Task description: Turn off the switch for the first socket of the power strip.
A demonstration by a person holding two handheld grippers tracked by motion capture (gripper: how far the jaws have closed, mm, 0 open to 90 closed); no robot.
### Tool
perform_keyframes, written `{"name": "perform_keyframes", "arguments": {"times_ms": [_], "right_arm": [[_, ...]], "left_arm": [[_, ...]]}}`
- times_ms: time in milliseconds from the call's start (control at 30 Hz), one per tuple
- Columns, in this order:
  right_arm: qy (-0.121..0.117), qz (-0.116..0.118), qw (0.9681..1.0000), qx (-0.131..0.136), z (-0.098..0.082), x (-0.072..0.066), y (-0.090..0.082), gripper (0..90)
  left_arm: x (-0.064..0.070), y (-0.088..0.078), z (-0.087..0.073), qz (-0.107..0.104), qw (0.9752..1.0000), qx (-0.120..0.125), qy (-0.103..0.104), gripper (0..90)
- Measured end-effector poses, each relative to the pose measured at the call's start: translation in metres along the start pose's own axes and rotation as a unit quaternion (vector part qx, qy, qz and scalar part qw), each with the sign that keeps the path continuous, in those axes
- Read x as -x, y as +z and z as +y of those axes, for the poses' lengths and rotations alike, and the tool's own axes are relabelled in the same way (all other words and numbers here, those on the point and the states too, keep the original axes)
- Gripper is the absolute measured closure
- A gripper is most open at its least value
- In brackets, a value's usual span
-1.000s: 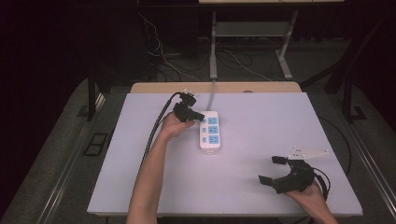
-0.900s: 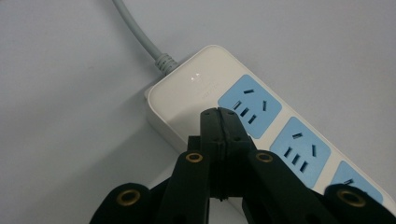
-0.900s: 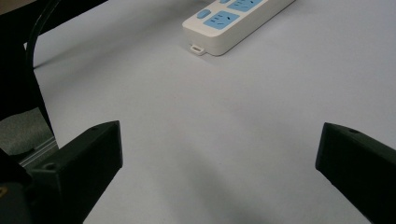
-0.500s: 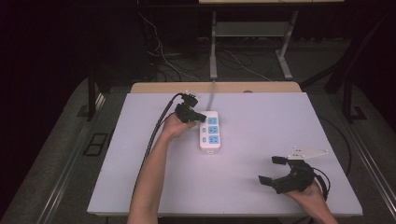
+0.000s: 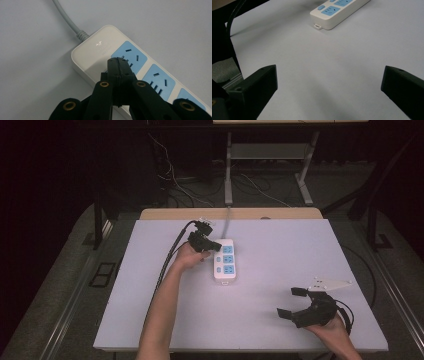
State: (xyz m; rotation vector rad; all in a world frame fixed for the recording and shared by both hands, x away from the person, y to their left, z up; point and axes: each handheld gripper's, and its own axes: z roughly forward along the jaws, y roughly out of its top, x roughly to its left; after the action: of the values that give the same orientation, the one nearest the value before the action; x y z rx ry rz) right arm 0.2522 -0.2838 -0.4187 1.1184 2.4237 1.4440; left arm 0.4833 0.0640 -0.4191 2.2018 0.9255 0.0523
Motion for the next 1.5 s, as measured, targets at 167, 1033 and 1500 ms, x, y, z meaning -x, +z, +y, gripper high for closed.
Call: {"name": "perform_keyframes", "arguments": {"times_ms": [167, 1033, 1500], "right_arm": [[0.001, 0.0, 1.0, 0.0, 0.0, 0.0, 0.0, 0.4], [0.004, -0.002, 1.0, 0.008, 0.001, 0.001, -0.004, 0.4], [0.002, -0.002, 1.0, 0.008, 0.001, 0.002, -0.003, 0.4]], "left_arm": [[0.001, 0.0, 0.002, 0.005, 1.0, -0.007, 0.002, 89.6], [0.008, -0.006, 0.005, 0.004, 0.9998, 0.017, -0.015, 89.4], [0.019, -0.03, 0.01, 0.021, 0.9992, 0.03, 0.016, 89.3]]}}
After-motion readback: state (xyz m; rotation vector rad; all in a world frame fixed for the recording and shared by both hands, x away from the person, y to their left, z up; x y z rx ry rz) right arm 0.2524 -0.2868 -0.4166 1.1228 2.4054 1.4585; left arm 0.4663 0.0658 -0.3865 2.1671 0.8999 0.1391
